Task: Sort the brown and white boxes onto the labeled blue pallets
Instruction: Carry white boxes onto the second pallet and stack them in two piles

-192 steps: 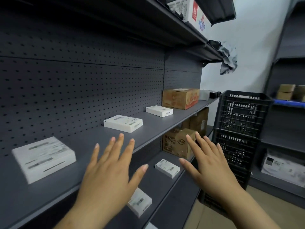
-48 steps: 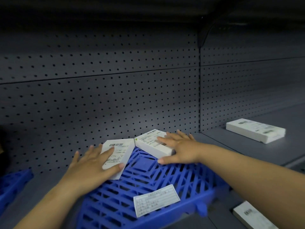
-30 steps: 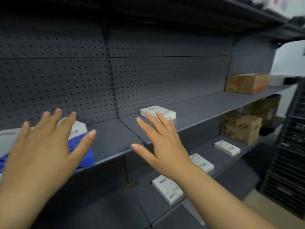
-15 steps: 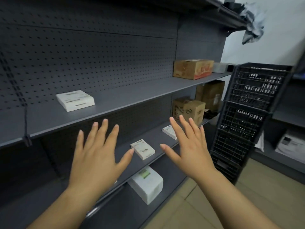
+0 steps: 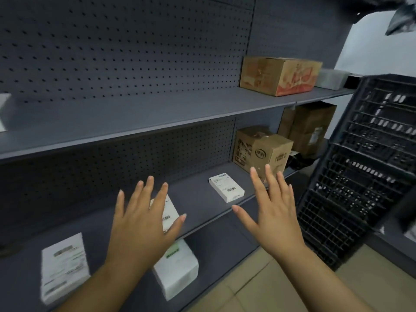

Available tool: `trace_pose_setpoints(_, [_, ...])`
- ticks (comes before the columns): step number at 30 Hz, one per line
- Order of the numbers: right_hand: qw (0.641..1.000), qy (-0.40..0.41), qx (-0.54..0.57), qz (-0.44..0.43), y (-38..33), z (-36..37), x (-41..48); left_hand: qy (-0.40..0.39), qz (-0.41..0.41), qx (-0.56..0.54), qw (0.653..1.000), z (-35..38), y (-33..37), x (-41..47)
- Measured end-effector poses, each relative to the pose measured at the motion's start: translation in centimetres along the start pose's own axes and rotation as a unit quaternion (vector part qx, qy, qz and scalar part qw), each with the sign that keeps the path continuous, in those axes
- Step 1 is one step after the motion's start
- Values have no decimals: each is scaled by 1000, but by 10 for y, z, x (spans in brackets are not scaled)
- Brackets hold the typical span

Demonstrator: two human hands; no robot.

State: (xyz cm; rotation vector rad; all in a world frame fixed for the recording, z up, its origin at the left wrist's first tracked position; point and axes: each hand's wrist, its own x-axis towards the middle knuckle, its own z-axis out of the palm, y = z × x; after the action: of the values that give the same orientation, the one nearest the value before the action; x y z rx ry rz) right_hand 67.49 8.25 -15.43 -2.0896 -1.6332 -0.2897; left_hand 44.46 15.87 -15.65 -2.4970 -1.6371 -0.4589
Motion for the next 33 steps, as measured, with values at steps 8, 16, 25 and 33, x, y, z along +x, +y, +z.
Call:
trace_pose_setpoints(8, [995,-80,53,-7,98,92,83,-79,-146,18,986,98,33,55])
trace_pose_setpoints(16, [981,-186,42,-44,170,221,145,-130,-309,23,942,219,42,90])
trace_pose_setpoints(25, [969,-243,24,-27,204,348,180,-120,-414,42,901,320,38,101])
trace_pose_setpoints(33, [977,-205,53,-29,211,391,191,-47,-455,10,889,343,27,108])
